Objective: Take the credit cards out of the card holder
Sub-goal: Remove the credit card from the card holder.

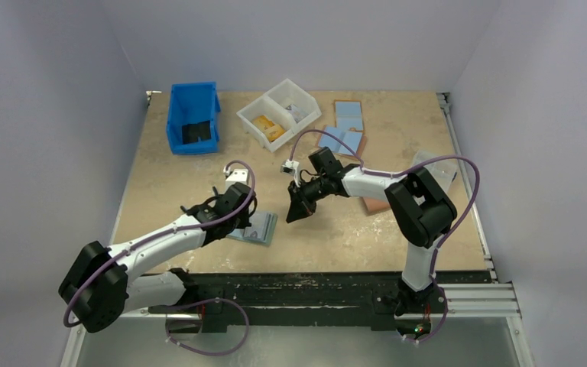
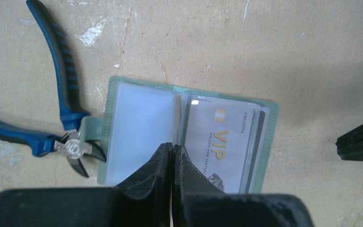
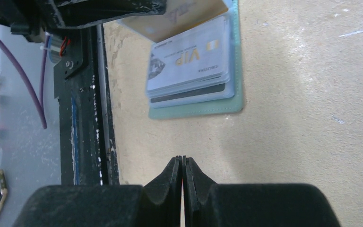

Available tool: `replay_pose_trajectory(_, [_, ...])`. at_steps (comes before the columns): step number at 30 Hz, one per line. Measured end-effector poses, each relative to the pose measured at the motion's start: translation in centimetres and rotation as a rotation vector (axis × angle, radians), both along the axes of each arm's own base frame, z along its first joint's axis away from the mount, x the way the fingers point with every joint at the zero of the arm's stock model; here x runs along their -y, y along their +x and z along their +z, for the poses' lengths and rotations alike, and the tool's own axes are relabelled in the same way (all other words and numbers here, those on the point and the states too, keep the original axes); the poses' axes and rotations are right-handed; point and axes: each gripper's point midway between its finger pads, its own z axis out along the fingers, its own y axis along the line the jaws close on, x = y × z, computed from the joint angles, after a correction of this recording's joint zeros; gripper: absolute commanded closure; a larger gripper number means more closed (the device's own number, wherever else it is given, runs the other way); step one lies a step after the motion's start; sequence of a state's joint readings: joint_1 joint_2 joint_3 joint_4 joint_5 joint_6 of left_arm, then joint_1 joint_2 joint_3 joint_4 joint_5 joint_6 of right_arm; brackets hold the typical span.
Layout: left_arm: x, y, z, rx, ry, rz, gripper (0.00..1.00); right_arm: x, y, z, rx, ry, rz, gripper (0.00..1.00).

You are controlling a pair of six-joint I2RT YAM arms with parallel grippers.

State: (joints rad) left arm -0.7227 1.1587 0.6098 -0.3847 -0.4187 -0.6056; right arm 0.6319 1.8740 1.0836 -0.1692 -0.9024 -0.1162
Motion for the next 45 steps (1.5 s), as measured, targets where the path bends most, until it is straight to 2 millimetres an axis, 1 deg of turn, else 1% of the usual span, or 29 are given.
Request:
replay_pose_trajectory(3, [0.4,0.3,0.0,-0.009,-0.039,-0.010,1.00,0.0,-0.2,0.6,0.016,0.018,0.034,0.87])
replay_pose_trajectory(5, [1.0,0.4,0.3,-0.009,-0.082,-0.021,1.00,0.1,-0.4,1.5,0.041,0.035,0.063,0.84])
replay_pose_trajectory(7, [1.7,0.5,0.7,0.004,-0.142,-0.031,1.00,0.2,-0.9,2.9,0.071,0.064,0.093,0.83])
replay_pose_trajectory(9, [2.8,0.4,1.5,0.032,-0.236,-0.047,1.00,0.1,-1.2,4.7,0.102,0.112,0.120,0.83])
replay_pose_trajectory(12, [4.4,0.5,2.0,0.064,-0.358,-0.070,1.00,-0.3,-1.5,6.5,0.118,0.172,0.139,0.84])
replay_pose_trajectory(13, [4.9,0.5,1.9,0.066,-0.390,-0.075,1.00,-0.5,-1.5,6.7,0.117,0.185,0.138,0.84])
replay_pose_trajectory(15, [5.9,0.3,1.8,0.067,-0.457,-0.091,1.00,-0.8,-1.5,6.7,0.089,0.199,0.117,0.84])
replay_pose_trajectory(18, [7.0,0.2,1.8,0.068,-0.532,-0.102,1.00,-1.0,-1.7,5.8,0.017,0.198,0.074,0.83])
replay_pose_trajectory(22, [7.7,0.3,2.6,0.102,-0.606,-0.105,1.00,-1.3,-1.6,3.8,-0.091,0.169,0.016,0.77])
replay_pose_trajectory(26, [7.8,0.1,3.2,0.149,-0.673,-0.117,1.00,-1.5,-1.8,2.8,-0.172,0.160,-0.023,0.75])
replay_pose_trajectory(28, [7.8,-0.2,3.2,0.167,-0.692,-0.124,1.00,-1.6,-1.6,2.7,-0.196,0.164,-0.038,0.72])
replay_pose_trajectory(32, [7.6,-0.6,3.3,0.188,-0.717,-0.132,1.00,-1.7,-1.1,3.3,-0.216,0.188,-0.055,0.67])
replay_pose_trajectory(39, [7.6,-0.8,5.4,0.258,-0.807,-0.139,1.00,-1.6,-0.3,3.8,-0.233,0.209,-0.086,0.61])
replay_pose_trajectory(42, [7.6,-0.9,6.1,0.282,-0.838,-0.141,1.00,-1.5,-0.2,4.0,-0.245,0.216,-0.093,0.58])
replay_pose_trajectory(45, [7.4,-1.2,6.6,0.294,-0.869,-0.135,1.00,-1.3,-0.3,4.3,-0.266,0.228,-0.090,0.57])
